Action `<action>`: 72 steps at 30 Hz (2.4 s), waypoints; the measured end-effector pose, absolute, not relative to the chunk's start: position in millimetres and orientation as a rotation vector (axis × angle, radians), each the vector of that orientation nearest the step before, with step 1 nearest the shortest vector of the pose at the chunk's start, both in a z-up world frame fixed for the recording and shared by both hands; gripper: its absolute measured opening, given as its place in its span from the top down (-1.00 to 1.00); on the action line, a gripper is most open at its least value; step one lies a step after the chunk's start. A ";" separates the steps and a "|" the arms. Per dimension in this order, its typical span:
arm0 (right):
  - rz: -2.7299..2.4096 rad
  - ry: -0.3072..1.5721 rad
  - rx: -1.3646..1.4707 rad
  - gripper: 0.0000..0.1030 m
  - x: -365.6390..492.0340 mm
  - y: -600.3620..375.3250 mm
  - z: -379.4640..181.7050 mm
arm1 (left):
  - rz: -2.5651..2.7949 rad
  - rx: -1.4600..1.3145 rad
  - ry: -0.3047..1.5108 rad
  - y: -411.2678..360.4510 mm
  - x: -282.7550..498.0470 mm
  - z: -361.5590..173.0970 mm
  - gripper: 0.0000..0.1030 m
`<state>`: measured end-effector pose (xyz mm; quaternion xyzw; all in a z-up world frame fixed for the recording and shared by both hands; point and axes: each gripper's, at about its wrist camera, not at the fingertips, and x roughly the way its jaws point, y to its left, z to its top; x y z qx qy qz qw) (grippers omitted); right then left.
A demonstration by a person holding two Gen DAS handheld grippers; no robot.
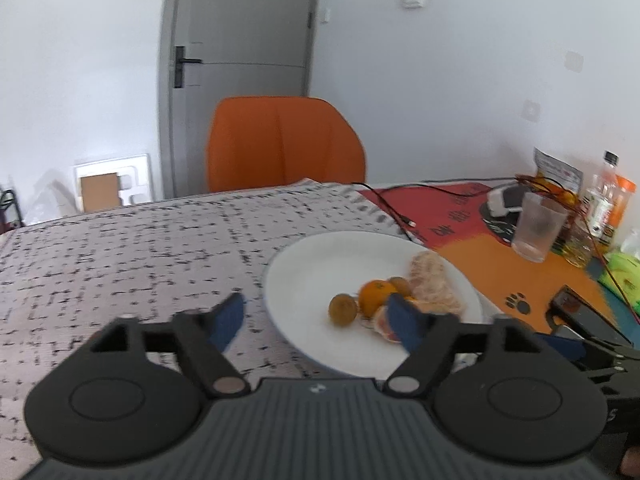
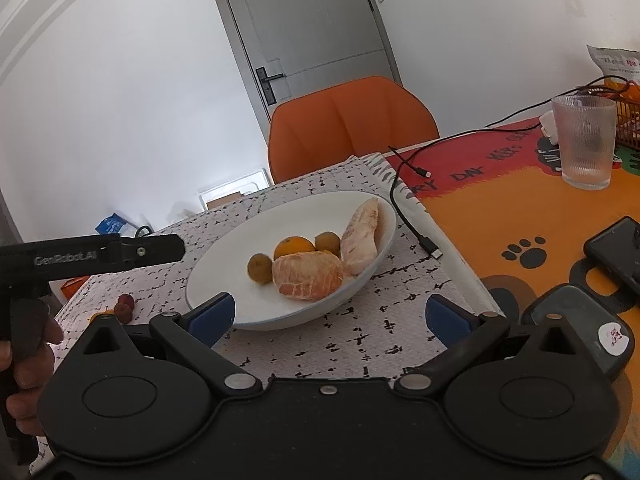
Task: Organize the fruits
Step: 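Carry the tangerine into the white bowl and open the left tool, then move both open tools back to the remaining fruit pile, then grasp the large orange with the left tool while the right tool grasps a dark red fruit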
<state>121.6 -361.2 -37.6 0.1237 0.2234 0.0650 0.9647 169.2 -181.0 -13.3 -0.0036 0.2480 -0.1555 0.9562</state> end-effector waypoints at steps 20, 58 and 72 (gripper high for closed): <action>0.193 0.433 0.193 -1.00 125.7 -318.9 -21.2 | -0.168 -0.032 0.502 -111.3 148.1 -13.2 -0.72; 0.374 0.516 0.066 -0.64 169.5 -220.2 -29.7 | -0.127 -0.251 0.591 -31.4 160.2 -67.6 0.22; 0.487 0.563 0.017 -0.37 194.3 -171.5 -38.4 | -0.050 -0.286 0.567 7.6 148.4 -63.3 0.22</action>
